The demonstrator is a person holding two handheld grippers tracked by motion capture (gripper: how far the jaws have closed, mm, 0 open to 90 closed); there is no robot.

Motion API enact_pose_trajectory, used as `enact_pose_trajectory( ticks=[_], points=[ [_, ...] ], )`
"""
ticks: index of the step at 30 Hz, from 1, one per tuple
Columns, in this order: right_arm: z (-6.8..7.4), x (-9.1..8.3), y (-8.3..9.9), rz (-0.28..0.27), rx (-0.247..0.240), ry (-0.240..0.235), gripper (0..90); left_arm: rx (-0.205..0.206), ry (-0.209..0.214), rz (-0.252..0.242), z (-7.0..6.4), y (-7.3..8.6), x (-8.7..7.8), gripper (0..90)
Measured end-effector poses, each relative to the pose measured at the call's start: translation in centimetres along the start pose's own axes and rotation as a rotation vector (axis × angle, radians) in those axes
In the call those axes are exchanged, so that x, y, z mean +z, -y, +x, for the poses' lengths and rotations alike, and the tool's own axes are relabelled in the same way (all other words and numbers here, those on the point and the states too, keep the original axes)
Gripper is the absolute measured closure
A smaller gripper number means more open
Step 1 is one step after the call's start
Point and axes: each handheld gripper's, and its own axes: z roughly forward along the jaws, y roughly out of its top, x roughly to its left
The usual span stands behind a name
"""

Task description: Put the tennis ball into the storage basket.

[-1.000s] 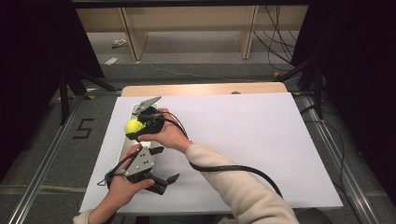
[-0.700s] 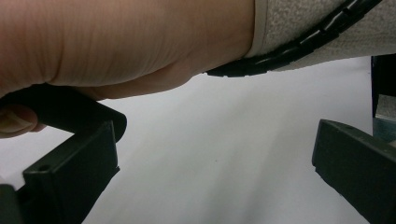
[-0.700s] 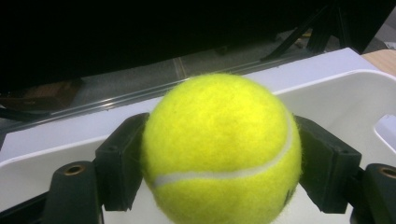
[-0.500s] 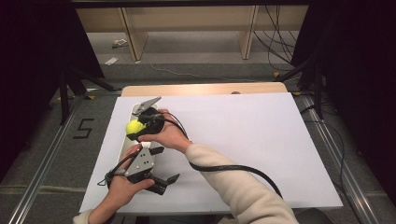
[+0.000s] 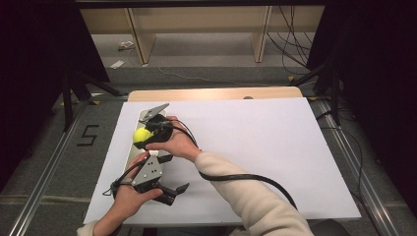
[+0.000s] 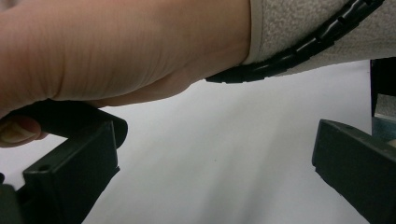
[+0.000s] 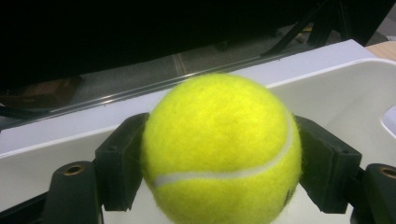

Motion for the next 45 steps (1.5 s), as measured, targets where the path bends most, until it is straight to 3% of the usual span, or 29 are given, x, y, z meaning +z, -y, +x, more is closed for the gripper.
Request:
enact_pose_trajectory(
  ticks=[26,34,40,45],
  points=[
    [-0.08,0.50,0.38,0.018,-0.012,0.014,25.8,0.001,0.002,0.004,-0.04,0.02,0.02,0.0],
    [-0.25,0.55,0.42,0.022,0.004,0.013,25.4,0.002,0.002,0.005,-0.03,0.03,0.02,0.0],
    [-0.43,0.34,0.28,-0.031,0.039,0.028,18.5,0.002,0.003,0.005,-0.03,0.03,0.02,0.0],
    [-0.67,-0.32,-0.07,-0.048,0.036,0.030,15.9,0.003,0.004,0.005,-0.04,0.02,0.03,0.0]
  ],
)
